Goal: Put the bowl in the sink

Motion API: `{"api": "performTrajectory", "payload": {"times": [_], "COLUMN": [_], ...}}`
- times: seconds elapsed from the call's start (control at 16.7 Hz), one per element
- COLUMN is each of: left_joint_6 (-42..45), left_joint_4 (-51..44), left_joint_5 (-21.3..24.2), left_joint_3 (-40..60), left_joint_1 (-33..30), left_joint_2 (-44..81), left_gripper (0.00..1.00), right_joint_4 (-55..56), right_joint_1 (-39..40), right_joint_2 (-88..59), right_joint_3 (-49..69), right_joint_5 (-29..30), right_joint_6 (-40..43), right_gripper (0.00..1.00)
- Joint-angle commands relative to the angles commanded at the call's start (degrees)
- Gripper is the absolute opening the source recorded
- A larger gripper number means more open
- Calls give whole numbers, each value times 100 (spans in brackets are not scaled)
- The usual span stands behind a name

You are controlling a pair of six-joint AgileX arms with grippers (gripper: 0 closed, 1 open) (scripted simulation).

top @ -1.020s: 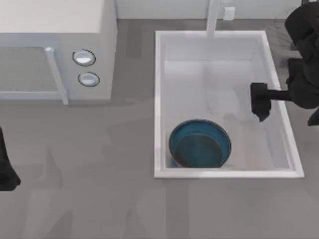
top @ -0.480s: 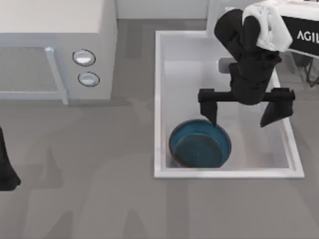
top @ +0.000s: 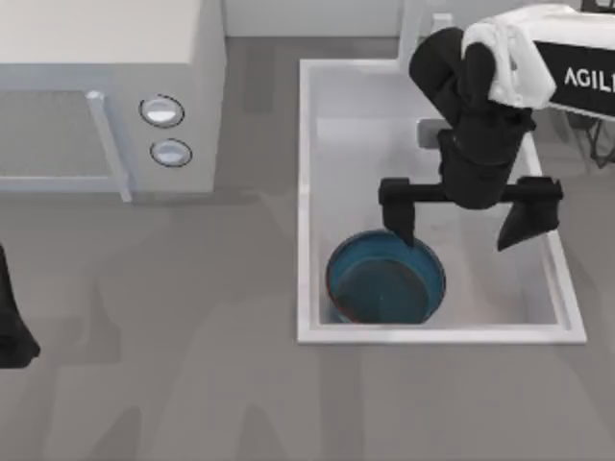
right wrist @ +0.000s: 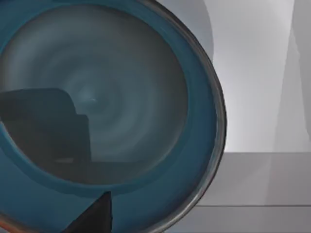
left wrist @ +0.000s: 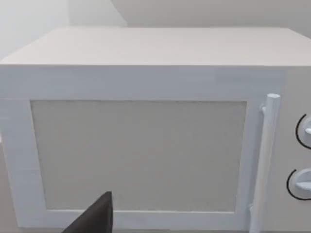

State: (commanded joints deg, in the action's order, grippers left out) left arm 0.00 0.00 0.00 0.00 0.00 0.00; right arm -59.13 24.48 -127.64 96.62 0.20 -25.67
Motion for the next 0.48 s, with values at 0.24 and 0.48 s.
{"api": "performTrajectory", "payload": {"times": [0.24,0.48], "left_joint_6": [0,0], "left_joint_4": [0,0], "left_joint_5": [0,0], "left_joint_3": [0,0], "left_joint_1": [0,0], "left_joint_2": [0,0], "left_gripper": [100,100], "right_joint_4": [970,1550], "right_joint_1": [13,22], "right_joint_2": [-475,-796], "right_joint_3": [-440,-739], "right_joint_5": [5,9], "right_joint_6": [-15,-25], "right_gripper": [100,100]}}
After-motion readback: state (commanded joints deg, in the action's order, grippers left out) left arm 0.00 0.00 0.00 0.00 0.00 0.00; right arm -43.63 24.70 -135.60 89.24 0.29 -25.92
